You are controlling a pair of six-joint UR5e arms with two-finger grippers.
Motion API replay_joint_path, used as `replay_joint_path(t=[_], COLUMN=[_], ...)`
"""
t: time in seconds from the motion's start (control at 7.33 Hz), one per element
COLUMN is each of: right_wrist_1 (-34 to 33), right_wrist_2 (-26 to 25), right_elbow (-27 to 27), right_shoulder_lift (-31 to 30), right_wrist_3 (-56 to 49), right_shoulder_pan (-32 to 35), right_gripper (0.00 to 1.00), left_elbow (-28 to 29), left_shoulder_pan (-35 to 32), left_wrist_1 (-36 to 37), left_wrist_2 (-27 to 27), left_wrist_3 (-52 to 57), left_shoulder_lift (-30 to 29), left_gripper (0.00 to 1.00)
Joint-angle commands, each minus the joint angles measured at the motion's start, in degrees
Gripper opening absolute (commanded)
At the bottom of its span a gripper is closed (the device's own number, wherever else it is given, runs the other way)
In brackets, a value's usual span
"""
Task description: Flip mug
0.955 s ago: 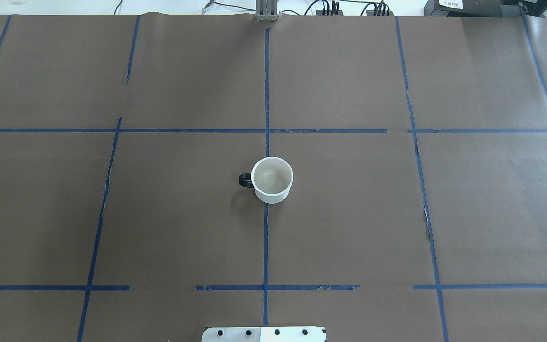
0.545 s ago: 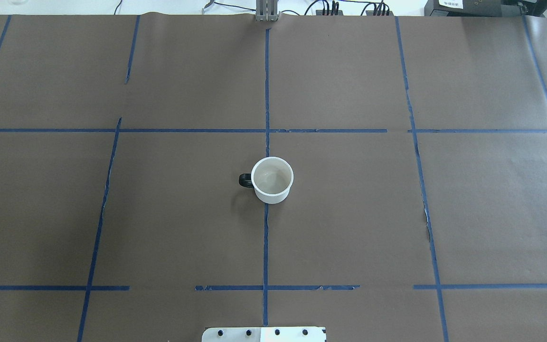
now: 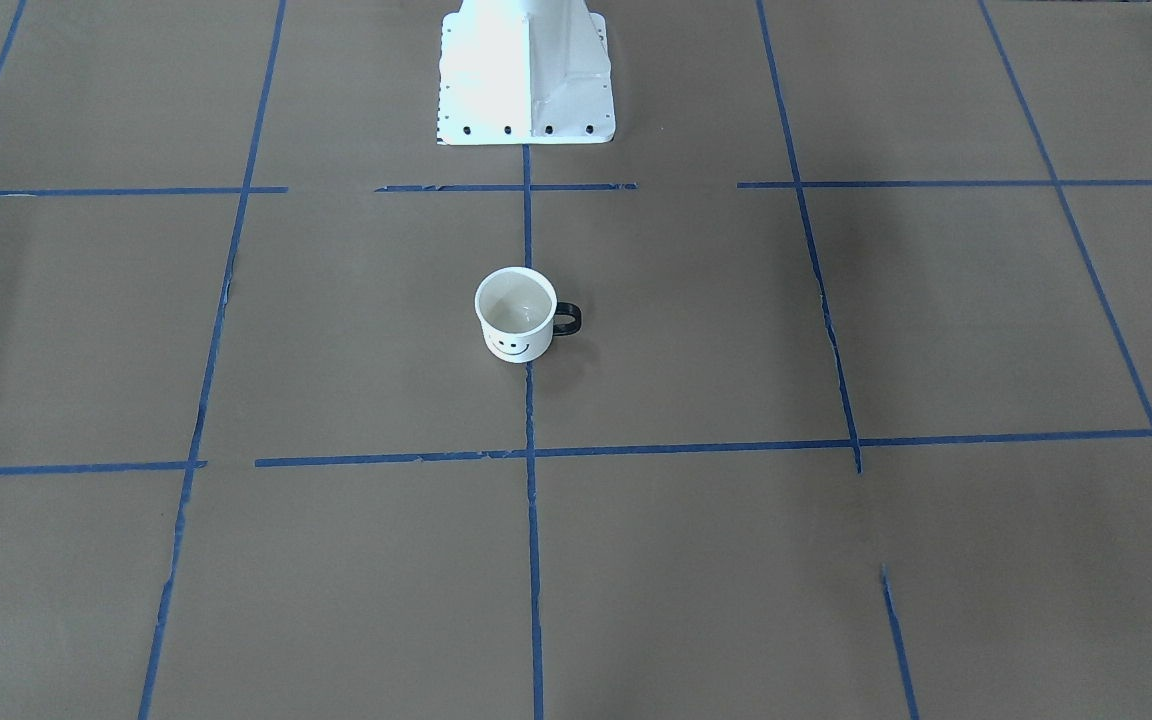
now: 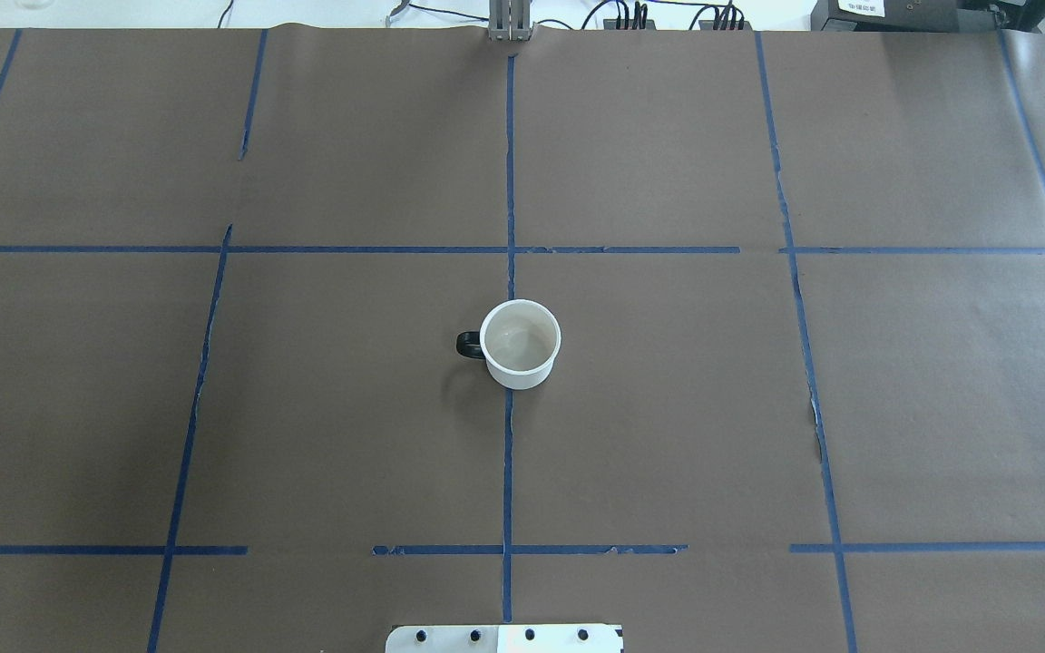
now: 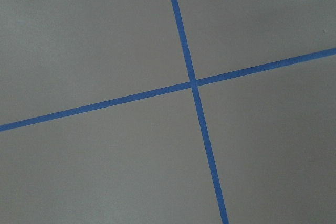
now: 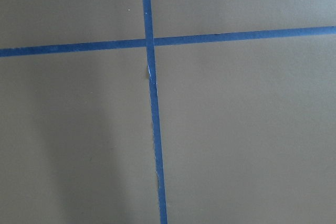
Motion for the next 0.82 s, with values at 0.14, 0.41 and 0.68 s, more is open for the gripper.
replay_joint_path(t=[0.14,0.41,0.68], right_wrist_1=[0.00,0.00,0.00], right_wrist_2=[0.00,0.00,0.00], right_elbow=[0.00,0.00,-0.09], right_shoulder_lift=[0.00,0.00,0.00], right_wrist_3=[0.00,0.00,0.00], right_shoulder_pan=[0.00,0.00,0.00], right_gripper=[1.00,1.00,1.00], left_elbow=[0.61,0.61,0.69], left_shoulder_pan=[0.02,0.02,0.02], left_wrist_1=[-0.01,-0.01,-0.01], left_wrist_2=[0.08,0.08,0.08], left_wrist_3=[0.10,0.10,0.18], left_shoulder_lift=[0.60,1.12,1.21], left_gripper=[1.00,1.00,1.00])
